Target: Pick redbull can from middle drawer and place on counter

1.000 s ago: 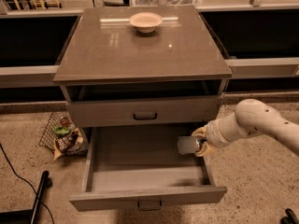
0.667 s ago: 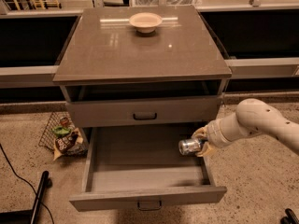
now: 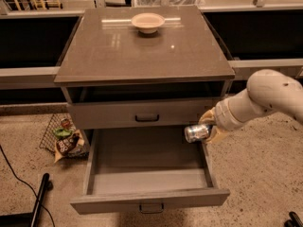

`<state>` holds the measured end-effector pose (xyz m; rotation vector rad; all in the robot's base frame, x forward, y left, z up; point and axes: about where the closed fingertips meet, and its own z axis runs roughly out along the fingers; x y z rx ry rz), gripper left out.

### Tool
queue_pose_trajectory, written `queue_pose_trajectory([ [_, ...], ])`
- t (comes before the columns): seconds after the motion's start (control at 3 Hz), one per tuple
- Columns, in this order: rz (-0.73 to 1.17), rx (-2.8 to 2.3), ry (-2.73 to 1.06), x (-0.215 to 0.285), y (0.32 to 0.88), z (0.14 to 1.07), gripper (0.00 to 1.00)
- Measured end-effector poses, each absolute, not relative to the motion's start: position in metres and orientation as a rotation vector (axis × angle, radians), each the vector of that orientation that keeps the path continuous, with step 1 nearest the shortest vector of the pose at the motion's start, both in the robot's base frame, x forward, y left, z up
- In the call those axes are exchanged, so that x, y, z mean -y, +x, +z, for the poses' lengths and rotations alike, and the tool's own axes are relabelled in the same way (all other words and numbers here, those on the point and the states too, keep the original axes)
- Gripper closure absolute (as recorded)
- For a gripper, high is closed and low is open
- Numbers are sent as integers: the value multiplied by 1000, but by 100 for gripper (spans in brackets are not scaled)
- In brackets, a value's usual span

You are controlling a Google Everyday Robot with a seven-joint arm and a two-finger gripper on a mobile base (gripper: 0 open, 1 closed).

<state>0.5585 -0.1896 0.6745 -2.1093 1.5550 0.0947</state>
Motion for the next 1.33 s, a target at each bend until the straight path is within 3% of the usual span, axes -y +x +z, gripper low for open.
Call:
queue_pose_trajectory([
  [0.67,60,-1556,-2164,185,556,716,100],
  [1.33,-3,-1515,-2152,146,609,842,100],
])
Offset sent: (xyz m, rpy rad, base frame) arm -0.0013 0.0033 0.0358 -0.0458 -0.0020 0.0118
